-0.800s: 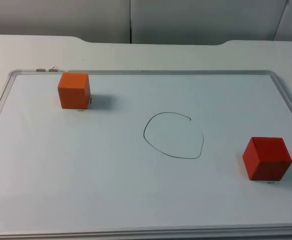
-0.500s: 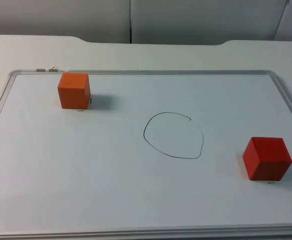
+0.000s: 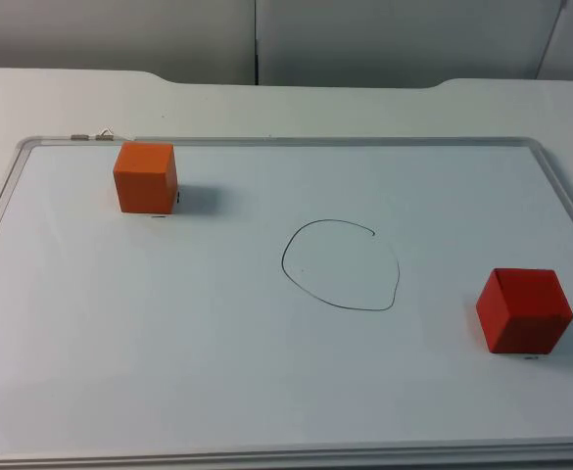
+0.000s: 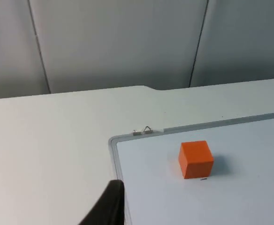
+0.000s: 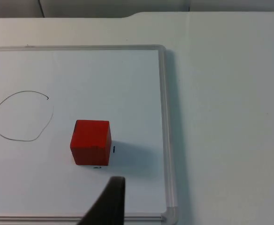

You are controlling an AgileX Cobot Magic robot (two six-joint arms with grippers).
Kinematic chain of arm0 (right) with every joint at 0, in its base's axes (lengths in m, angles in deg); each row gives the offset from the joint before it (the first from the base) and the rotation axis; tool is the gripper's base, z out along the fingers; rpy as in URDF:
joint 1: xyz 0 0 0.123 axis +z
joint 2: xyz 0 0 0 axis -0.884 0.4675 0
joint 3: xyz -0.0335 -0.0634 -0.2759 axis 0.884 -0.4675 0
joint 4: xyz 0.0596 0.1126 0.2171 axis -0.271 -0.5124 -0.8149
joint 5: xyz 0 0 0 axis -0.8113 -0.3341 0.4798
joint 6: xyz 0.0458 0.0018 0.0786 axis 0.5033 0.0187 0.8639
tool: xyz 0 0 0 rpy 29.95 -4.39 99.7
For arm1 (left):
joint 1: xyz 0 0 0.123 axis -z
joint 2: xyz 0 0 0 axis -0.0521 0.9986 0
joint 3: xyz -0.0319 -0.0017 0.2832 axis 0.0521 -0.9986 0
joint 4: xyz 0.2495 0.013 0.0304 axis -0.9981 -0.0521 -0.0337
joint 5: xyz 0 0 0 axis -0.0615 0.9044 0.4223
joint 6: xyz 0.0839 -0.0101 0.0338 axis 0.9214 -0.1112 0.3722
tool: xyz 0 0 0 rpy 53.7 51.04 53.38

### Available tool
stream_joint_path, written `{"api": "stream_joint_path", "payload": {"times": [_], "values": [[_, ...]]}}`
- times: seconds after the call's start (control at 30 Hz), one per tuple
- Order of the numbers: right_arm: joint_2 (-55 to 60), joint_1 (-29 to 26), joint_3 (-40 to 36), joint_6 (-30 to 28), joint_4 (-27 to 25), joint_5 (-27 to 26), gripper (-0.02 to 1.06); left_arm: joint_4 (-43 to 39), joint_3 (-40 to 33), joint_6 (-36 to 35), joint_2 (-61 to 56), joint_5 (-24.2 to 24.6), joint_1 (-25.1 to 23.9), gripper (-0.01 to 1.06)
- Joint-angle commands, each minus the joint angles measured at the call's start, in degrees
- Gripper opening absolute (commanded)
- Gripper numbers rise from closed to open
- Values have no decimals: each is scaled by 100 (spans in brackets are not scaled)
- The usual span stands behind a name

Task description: Pick up one cube with the left hand and another cube with the right hand. First place the cube in the right hand at the target position, then stack the cube in the left hand on top.

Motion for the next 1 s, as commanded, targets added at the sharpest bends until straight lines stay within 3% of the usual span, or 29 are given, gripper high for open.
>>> {"api": "stream_joint_path", "payload": {"times": [0.0,0.2,0.47,0.7,0.97], "values": [[-23,-31,-41,11,-14,-58,101,311,151,302,387,-241,-13,105],[-23,-31,-41,11,-14,-58,101,1031,727,695,1979,-282,-13,105],[-23,-31,-41,11,-14,-58,101,1137,1322,695,3604,-270,52,105],[-23,-31,-41,11,-14,-58,101,1114,1798,632,5013,-529,724,105],[-23,-31,-41,11,-14,-58,101,822,2515,-55,6492,-1037,1303,105]]}}
